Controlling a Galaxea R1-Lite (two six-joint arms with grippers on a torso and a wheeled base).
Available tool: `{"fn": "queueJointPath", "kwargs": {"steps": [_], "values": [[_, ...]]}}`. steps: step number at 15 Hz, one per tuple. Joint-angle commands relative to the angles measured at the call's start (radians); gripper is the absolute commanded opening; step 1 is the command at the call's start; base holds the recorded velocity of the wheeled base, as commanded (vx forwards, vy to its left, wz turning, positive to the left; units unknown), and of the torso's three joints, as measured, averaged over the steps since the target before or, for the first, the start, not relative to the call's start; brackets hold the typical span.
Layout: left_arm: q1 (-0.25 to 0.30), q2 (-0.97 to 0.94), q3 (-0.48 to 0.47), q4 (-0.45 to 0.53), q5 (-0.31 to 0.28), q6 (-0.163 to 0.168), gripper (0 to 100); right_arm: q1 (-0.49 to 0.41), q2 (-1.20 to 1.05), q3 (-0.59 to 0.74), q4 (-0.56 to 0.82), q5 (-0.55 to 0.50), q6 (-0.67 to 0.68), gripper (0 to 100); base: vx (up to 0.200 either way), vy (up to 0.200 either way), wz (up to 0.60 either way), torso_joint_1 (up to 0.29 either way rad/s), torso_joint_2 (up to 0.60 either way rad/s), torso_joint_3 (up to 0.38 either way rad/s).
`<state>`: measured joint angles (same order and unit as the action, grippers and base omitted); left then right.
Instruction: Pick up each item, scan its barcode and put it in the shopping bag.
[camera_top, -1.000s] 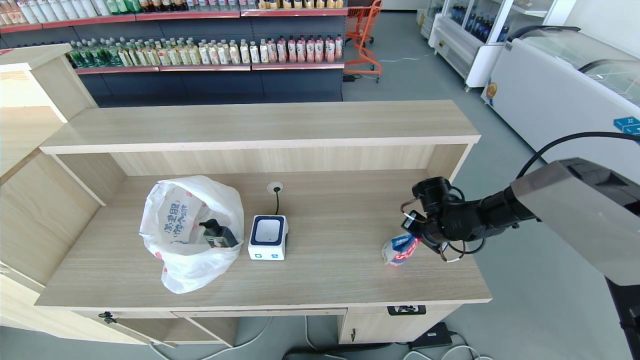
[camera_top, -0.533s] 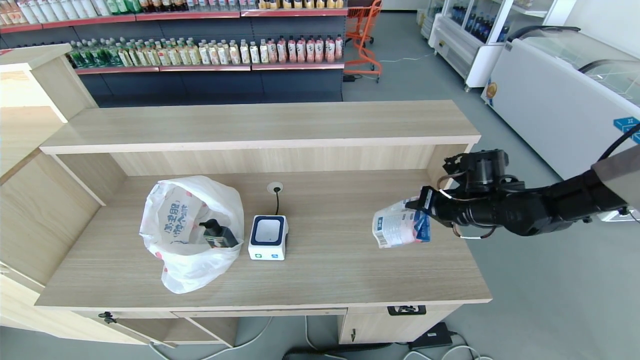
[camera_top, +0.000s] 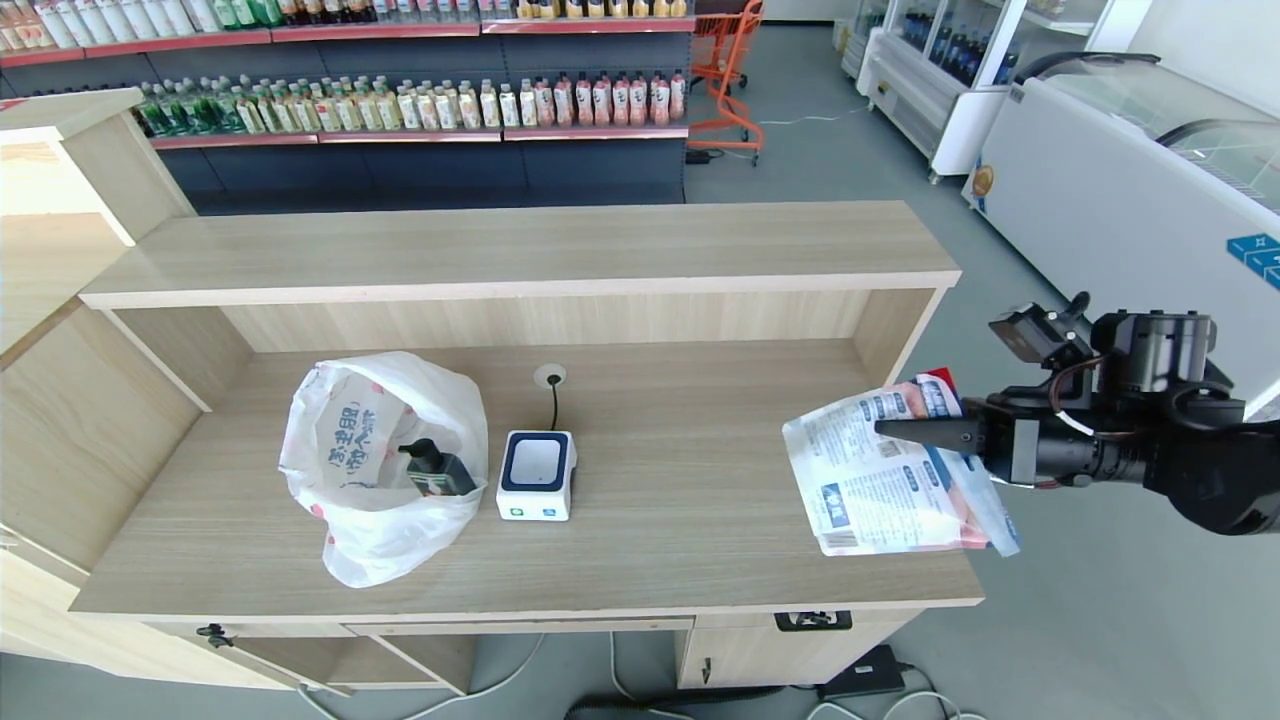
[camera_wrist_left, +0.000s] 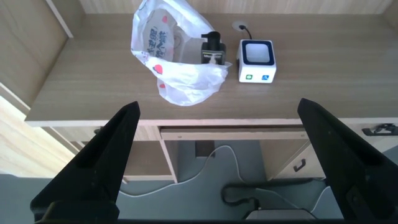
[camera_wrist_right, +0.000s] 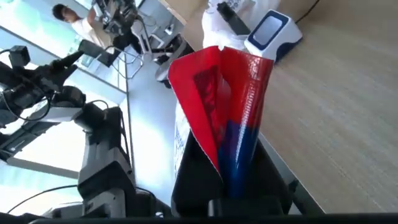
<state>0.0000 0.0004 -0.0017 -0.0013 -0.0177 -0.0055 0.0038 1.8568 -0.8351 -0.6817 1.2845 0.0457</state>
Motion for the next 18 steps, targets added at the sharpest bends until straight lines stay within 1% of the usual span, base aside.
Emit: {"fn": "queueJointPath", "kwargs": {"steps": [1,2,4,6,7,11,12,13,14,18], "values": [[0.0,0.0,0.0,0.0,-0.001,-0.001,100,0.002,-0.062,0.019,0.005,0.022,-0.003,0,0.0,0.0,0.0,0.0,0.0,0.0],[0.0,0.0,0.0,0.0,0.001,-0.001,100,0.002,-0.077,0.024,0.014,0.022,0.009,0,0.0,0.0,0.0,0.0,0.0,0.0],[0.0,0.0,0.0,0.0,-0.001,-0.001,100,0.013,-0.146,0.06,0.051,0.022,0.112,0,0.0,0.0,0.0,0.0,0.0,0.0],[0.0,0.0,0.0,0.0,-0.001,-0.001,100,0.021,-0.186,0.096,0.067,0.022,0.171,0,0.0,0.0,0.0,0.0,0.0,0.0],[0.0,0.0,0.0,0.0,-0.001,-0.001,100,0.039,-0.217,0.126,0.088,0.021,0.204,0,0.0,0.0,0.0,0.0,0.0,0.0],[0.0,0.0,0.0,0.0,-0.001,-0.001,100,0.104,-0.248,0.154,0.192,0.013,0.21,0,0.0,0.0,0.0,0.0,0.0,0.0],[0.0,0.0,0.0,0.0,-0.001,-0.001,100,0.137,-0.249,0.156,0.226,-0.011,0.207,0,0.0,0.0,0.0,0.0,0.0,0.0],[0.0,0.0,0.0,0.0,-0.001,-0.001,100,0.173,-0.251,0.156,0.238,-0.07,0.207,0,0.0,0.0,0.0,0.0,0.0,0.0],[0.0,0.0,0.0,0.0,-0.001,-0.001,100,0.205,-0.248,0.156,0.241,-0.106,0.209,0,0.0,0.0,0.0,0.0,0.0,0.0],[0.0,0.0,0.0,0.0,-0.001,-0.001,100,0.255,-0.237,0.154,0.241,-0.108,0.209,0,0.0,0.0,0.0,0.0,0.0,0.0]]}}
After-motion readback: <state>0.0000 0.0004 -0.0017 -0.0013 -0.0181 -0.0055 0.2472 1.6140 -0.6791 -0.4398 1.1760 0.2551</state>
